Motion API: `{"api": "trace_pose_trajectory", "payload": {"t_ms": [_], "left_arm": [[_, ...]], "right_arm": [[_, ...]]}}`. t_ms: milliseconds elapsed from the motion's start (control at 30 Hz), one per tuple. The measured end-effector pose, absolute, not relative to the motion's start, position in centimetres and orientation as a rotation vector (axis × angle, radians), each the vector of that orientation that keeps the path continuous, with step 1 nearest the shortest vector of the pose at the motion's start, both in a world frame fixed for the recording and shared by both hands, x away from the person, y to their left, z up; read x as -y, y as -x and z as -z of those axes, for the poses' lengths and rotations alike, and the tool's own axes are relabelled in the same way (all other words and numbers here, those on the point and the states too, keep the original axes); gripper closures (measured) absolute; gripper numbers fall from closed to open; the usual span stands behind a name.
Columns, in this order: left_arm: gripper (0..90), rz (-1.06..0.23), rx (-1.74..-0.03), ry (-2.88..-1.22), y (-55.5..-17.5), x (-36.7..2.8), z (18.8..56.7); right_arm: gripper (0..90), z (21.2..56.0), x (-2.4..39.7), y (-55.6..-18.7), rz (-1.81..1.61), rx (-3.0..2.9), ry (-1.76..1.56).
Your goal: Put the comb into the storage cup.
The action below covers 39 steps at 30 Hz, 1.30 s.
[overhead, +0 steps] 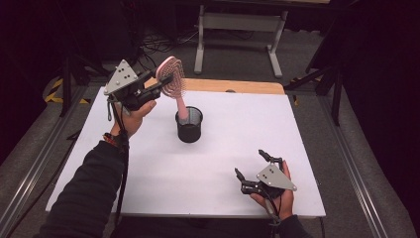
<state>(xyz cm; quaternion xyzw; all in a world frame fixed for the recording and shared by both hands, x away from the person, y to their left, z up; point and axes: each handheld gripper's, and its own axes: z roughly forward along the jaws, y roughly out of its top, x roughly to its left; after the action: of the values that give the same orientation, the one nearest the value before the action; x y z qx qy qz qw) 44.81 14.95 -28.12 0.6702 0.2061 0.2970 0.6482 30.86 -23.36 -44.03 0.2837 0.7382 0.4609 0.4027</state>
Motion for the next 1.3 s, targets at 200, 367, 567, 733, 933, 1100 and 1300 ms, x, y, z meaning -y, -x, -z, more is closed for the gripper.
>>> {"api": "trace_pose_trajectory", "payload": {"t_ms": [200, 367, 567, 733, 933, 1100, 1300], "left_arm": [[65.2, -0.673, -0.471, -1.541, -45.5, -13.6, 28.3], [65.1, -0.669, -0.475, -1.553, -45.9, -12.9, 28.6], [65.1, -0.660, -0.494, -1.574, -46.8, -12.4, 29.1], [65.1, -0.648, -0.513, -1.581, -47.5, -12.2, 29.7], [65.0, -0.625, -0.541, -1.593, -48.2, -11.8, 30.7], [64.9, -0.609, -0.568, -1.616, -48.4, -11.3, 32.0], [64.9, -0.591, -0.582, -1.627, -48.5, -11.1, 33.1]], "right_arm": [[8.4, 44.1, 23.3, -30.9, -1.164, -1.867, -0.717], [9.2, 44.0, 23.4, -30.8, -1.165, -1.847, -0.724], [10.4, 44.1, 23.4, -30.8, -1.160, -1.842, -0.722], [10.6, 44.1, 23.4, -30.9, -1.157, -1.843, -0.725], [10.8, 44.3, 23.3, -30.9, -1.147, -1.857, -0.720], [10.8, 44.3, 23.2, -30.9, -1.141, -1.863, -0.716], [10.9, 44.3, 23.2, -31.0, -1.135, -1.868, -0.718]]}}
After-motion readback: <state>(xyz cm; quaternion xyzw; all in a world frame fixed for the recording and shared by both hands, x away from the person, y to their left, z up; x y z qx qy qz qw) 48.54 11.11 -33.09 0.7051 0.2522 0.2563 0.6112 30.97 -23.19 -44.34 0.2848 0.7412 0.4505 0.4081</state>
